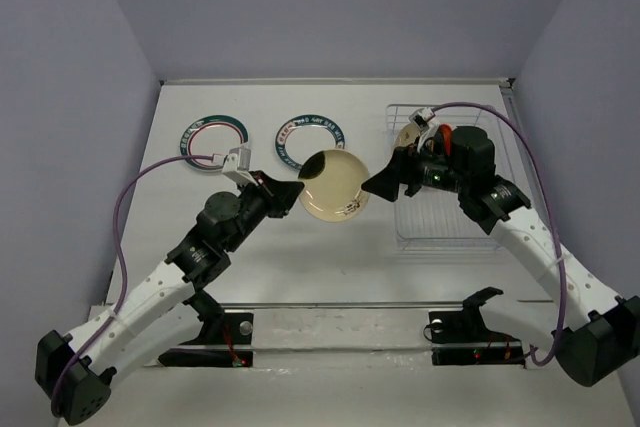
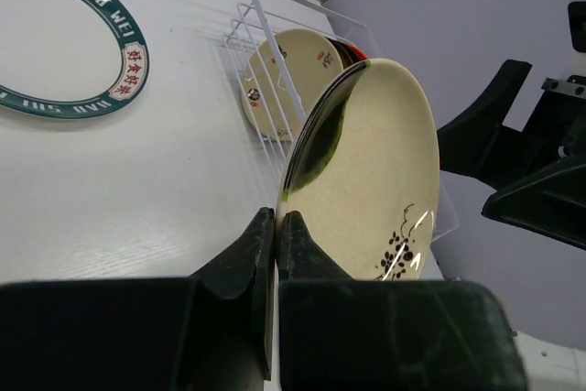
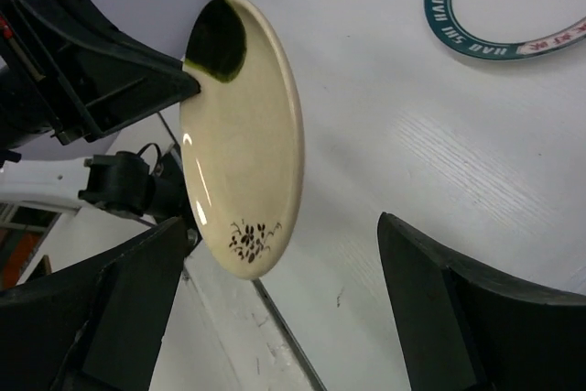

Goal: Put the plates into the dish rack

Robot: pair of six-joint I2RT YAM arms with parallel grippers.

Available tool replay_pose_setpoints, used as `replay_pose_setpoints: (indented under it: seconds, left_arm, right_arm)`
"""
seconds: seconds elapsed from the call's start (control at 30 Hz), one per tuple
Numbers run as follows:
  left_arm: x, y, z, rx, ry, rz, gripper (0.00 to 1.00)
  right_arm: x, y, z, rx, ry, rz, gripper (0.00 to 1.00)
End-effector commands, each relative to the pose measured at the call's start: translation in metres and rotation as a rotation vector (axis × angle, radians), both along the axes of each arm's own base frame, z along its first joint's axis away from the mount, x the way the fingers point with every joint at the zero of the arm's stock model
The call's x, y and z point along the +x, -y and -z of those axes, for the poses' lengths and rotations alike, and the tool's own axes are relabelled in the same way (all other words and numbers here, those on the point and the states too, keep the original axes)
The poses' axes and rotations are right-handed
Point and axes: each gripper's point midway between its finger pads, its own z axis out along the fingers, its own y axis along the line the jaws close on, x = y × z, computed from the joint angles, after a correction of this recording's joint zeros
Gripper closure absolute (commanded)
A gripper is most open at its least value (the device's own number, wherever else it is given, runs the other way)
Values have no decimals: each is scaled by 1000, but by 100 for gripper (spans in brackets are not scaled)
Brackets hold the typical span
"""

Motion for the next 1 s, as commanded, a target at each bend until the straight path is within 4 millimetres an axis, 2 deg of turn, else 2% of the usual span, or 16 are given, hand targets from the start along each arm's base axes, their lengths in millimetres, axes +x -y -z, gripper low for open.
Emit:
replay_pose_setpoints:
  seconds: [0.0, 0.13, 0.17, 0.2, 0.23, 0.27, 0.33, 0.37, 0.43, 0.47, 0.53, 0.57, 0.63, 0.67, 0.77, 0.97]
  left_arm:
    - [-10, 16, -33, -53, 101, 105, 94]
    - [-17, 23, -51, -84, 159, 160, 94]
    - [-18, 23, -56, -88, 174, 167, 94]
    - [-19, 23, -60, -88, 185, 171, 91]
    - [-20, 22, -62, -82, 193, 172, 81]
    - [-20, 22, -66, -78, 200, 172, 63]
    - [-20, 19, -64, -47, 202, 164, 48]
    - [-17, 14, -67, -38, 203, 132, 33]
    - [-15, 4, -58, 16, 168, 89, 25]
    - [-7, -7, -60, 33, 159, 15, 21]
    - [-5, -19, -55, 72, 134, -34, 18]
    - [-8, -24, -48, 104, 116, -42, 17]
    - [-13, -28, -42, 131, 103, -32, 17]
    - [-16, -27, -40, 143, 105, -13, 17]
    - [-23, -35, -19, 211, 59, -11, 16]
    - [-33, -42, -24, 160, 80, -13, 16]
  right_arm:
    - [-12, -24, -22, 103, 32, -134, 14]
    - [3, -32, -2, 83, -29, -109, 37]
    - [10, -31, 0, 75, -32, -74, 68]
    - [13, -30, 0, 75, -32, -49, 85]
    - [18, -27, -2, 76, -20, -17, 93]
    - [25, -21, -9, 75, 11, 47, 93]
    - [31, -14, -18, 75, 41, 108, 93]
    - [41, -1, -25, 55, 73, 206, 93]
    - [58, 27, -37, -11, 113, 363, 93]
    - [76, 60, -45, -49, 148, 540, 93]
    - [91, 102, -56, -108, 182, 731, 93]
    - [97, 134, -65, -160, 203, 881, 93]
    - [99, 172, -89, -214, 261, 1028, 93]
    - [99, 206, -96, -277, 281, 1197, 93]
    - [100, 261, -103, -485, 306, 1444, 93]
    - [114, 289, -73, -676, 265, 1539, 93]
